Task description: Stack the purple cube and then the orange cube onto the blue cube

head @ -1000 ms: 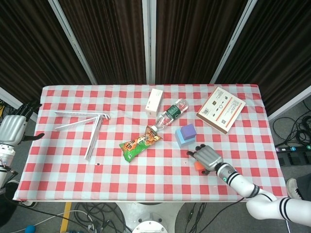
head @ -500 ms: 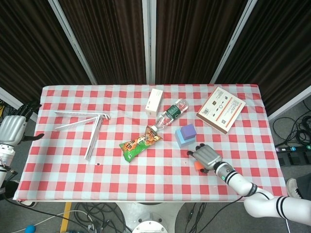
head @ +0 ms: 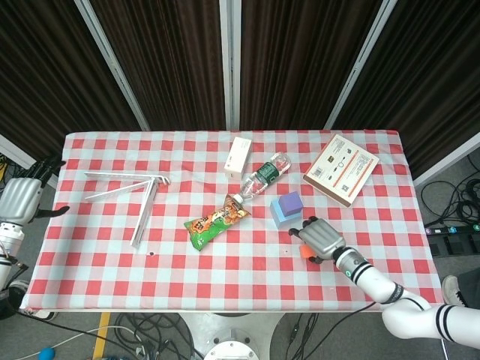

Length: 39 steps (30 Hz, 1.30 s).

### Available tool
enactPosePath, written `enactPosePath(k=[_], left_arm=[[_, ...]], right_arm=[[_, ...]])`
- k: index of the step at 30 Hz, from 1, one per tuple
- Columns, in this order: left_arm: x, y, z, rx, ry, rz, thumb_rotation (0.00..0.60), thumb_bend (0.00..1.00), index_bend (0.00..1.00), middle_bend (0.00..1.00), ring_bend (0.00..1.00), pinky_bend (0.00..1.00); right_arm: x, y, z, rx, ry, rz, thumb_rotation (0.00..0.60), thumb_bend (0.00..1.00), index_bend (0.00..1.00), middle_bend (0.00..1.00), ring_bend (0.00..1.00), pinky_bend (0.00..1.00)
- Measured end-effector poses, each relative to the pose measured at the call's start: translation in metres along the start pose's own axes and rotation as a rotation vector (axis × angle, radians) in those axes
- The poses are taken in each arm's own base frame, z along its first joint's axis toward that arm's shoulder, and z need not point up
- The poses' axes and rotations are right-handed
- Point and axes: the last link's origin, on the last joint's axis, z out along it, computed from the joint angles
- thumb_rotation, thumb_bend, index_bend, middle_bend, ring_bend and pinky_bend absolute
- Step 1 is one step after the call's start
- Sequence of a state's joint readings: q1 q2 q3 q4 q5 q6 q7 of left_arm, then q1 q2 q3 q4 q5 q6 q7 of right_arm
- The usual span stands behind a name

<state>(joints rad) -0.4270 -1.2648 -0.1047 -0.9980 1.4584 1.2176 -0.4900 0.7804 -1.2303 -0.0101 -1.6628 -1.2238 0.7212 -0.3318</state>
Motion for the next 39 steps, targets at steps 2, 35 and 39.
enactPosePath(k=[2, 35, 39], left_arm=[[0.000, 0.001, 0.001, -0.002, 0.001, 0.001, 0.600, 0.07, 0.21, 0.18, 0.16, 0.29], [0.008, 0.000, 0.017, 0.017, -0.010, -0.029, 0.600, 0.07, 0.21, 0.18, 0.16, 0.29], [0.006, 0.000, 0.018, 0.015, -0.013, -0.028, 0.600, 0.07, 0.21, 0.19, 0.16, 0.29]], right_arm=[[0.013, 0.000, -0.006, 0.001, 0.022, 0.008, 0.600, 0.14, 0.24, 0.50, 0.25, 0.21], [0.159, 0.021, 0.065, -0.045, 0.044, 0.076, 0.600, 0.14, 0.24, 0.51, 0.25, 0.21], [0.160, 0.023, 0.064, -0.050, 0.032, 0.073, 0.600, 0.14, 0.24, 0.51, 0.25, 0.21]])
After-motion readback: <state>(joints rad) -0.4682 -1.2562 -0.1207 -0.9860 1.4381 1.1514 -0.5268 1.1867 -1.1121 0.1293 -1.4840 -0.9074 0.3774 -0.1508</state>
